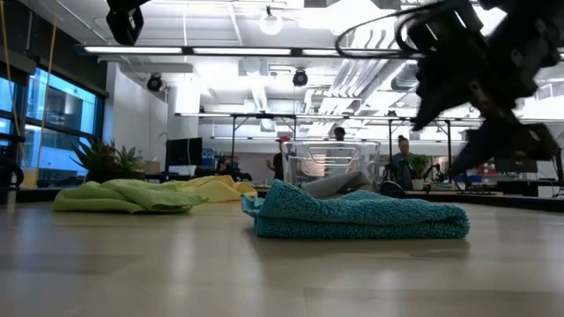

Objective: Fold microfiber towels
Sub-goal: Put the blue microfiber cloth into the transparent bin

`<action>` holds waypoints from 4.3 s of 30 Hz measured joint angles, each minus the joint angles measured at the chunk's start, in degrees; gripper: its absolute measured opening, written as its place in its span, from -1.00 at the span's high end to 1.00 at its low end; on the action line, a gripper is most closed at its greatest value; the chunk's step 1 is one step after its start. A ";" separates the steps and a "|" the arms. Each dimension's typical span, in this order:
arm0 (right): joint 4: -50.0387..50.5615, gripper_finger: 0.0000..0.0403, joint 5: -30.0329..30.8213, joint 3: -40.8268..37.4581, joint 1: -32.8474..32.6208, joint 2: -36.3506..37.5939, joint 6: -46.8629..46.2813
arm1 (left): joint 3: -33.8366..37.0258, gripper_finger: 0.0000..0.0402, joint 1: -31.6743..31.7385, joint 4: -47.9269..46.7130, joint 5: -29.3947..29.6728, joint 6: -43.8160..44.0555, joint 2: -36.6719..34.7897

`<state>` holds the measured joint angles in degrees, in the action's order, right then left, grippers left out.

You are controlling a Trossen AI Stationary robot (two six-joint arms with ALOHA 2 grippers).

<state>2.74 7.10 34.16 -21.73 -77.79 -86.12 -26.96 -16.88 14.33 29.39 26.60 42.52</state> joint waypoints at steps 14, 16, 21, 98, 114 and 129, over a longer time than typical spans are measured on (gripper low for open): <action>9.09 -0.50 -1.55 2.33 3.78 -2.21 -0.31 | 0.00 0.36 -0.02 -2.70 -0.06 2.31 0.00; 9.05 -0.50 -1.48 2.33 3.72 -3.65 -0.91 | 0.00 0.36 -0.02 -3.14 -0.12 2.83 0.02; -0.14 -0.50 -1.27 2.31 3.71 -8.57 -1.93 | 0.00 0.36 -0.02 -3.02 -0.20 2.81 0.00; 32.13 1.00 -2.92 32.53 43.17 6.50 40.74 | 0.02 0.36 -0.02 -2.42 -3.47 5.24 0.00; 16.19 1.00 -13.03 30.66 51.13 -9.75 42.05 | 0.02 0.36 -0.04 -2.47 -3.31 4.29 0.00; 28.88 1.00 -10.71 30.64 54.73 -15.71 45.13 | 0.02 0.36 -0.04 -2.54 -2.39 4.29 0.00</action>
<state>31.62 -3.62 64.79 32.99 -93.49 -40.99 -26.94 -16.93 11.79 26.99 30.89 42.52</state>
